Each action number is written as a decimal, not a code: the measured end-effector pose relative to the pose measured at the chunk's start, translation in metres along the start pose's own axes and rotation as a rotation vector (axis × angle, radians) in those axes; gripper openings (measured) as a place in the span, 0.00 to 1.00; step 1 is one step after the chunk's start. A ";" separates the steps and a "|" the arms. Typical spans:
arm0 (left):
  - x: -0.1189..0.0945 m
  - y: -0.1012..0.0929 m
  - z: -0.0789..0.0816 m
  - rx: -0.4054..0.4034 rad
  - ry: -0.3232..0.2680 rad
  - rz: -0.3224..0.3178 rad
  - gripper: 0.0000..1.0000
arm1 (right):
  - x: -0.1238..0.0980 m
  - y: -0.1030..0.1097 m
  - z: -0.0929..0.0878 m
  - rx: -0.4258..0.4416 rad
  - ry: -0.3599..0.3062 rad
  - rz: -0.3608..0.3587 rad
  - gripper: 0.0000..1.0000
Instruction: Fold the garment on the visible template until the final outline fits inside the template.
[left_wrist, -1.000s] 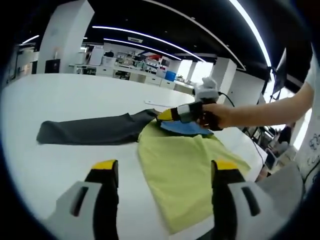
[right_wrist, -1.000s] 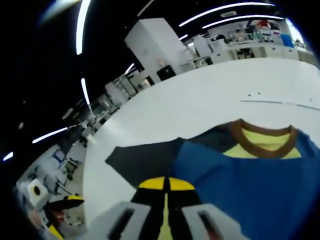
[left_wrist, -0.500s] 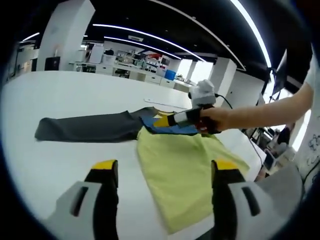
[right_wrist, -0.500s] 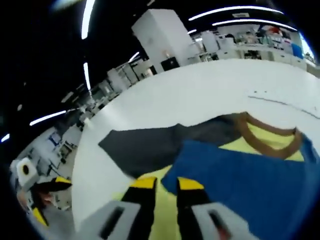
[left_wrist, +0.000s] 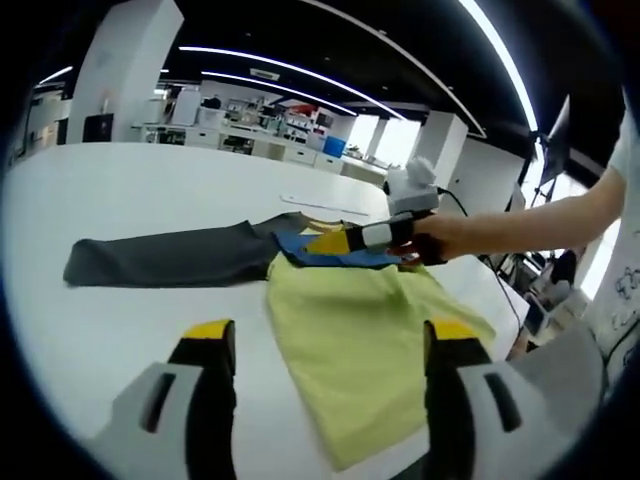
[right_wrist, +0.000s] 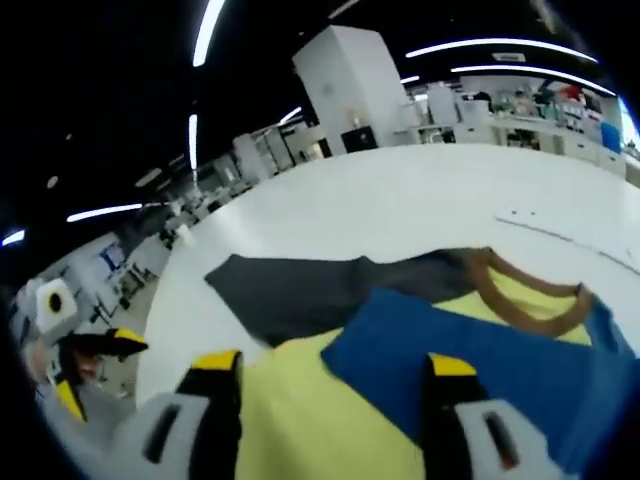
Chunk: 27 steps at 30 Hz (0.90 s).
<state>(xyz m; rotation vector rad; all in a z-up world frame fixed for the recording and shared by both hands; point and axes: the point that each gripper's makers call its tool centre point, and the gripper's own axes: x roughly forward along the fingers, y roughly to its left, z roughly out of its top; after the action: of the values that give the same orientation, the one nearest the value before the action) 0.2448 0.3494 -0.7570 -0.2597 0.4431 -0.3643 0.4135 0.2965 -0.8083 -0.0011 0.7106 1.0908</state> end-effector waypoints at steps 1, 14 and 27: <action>0.001 0.001 0.001 0.003 0.002 0.000 0.74 | 0.000 0.000 0.000 -0.002 0.000 -0.001 0.83; 0.008 0.001 0.008 0.028 0.004 -0.021 0.75 | -0.026 -0.026 0.004 -0.018 -0.010 -0.040 1.00; 0.012 0.005 0.009 0.065 0.027 -0.041 0.76 | -0.070 -0.066 -0.002 0.012 -0.020 -0.097 0.96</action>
<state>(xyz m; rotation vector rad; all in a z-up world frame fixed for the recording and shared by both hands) 0.2609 0.3505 -0.7551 -0.2005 0.4526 -0.4220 0.4474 0.2072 -0.7948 -0.0143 0.6920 0.9922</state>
